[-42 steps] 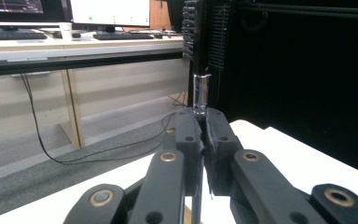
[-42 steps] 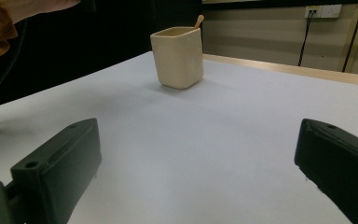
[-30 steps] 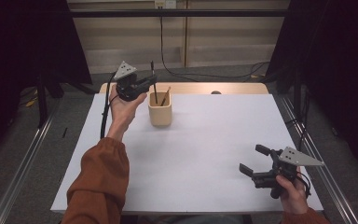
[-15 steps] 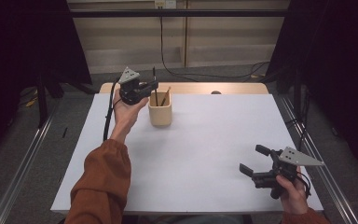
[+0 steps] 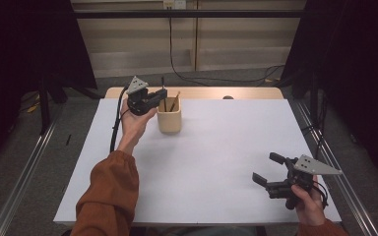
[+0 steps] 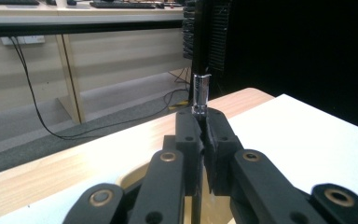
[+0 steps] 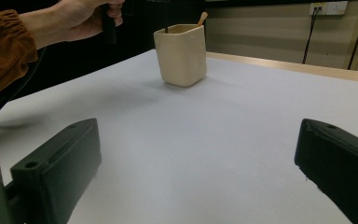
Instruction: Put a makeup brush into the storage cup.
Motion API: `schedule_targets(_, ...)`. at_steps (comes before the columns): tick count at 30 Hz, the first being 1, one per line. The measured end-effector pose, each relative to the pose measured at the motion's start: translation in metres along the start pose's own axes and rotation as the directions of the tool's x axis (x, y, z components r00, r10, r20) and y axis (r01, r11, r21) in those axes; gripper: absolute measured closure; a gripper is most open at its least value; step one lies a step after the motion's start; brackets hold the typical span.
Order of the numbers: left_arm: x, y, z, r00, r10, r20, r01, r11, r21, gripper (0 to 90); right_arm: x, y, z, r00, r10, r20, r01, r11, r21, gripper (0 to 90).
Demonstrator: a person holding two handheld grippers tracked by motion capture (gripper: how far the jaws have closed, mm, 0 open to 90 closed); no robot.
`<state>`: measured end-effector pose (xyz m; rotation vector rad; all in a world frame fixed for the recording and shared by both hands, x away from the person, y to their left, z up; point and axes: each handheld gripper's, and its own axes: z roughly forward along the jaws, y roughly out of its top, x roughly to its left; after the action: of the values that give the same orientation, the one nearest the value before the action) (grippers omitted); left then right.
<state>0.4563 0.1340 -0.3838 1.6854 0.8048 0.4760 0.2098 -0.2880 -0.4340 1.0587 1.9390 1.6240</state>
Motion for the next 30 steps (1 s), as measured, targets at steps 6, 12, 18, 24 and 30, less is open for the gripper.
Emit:
schedule_targets(6,0.001,-0.007,0.0,1.0,0.0,0.002,0.0,1.0,-0.006,85.6,0.0,0.0,0.0,1.0,0.005,0.005,-0.005,1.0,-0.003,0.0)
schedule_targets(12,0.002,-0.018,0.001,1.0,-0.003,-0.002,0.003,0.9999,0.01,85.6,0.0,0.0,0.0,1.0,0.001,0.004,-0.001,1.0,-0.003,0.0)
schedule_targets(18,0.002,-0.017,0.001,1.0,-0.001,0.0,0.001,1.0,0.002,85.5,0.0,-0.001,0.0,1.0,0.002,0.005,-0.002,1.0,-0.003,0.0)
schedule_targets(24,0.0,-0.02,0.004,1.0,0.003,-0.005,-0.003,1.0,0.006,85.4,0.001,-0.001,0.0,1.0,0.003,0.001,-0.003,1.0,-0.003,0.0)
schedule_targets(30,0.001,-0.022,0.006,1.0,0.007,-0.004,-0.007,0.9999,0.016,78.8,0.0,-0.001,0.0,1.0,0.006,0.001,-0.006,1.0,-0.004,0.0)
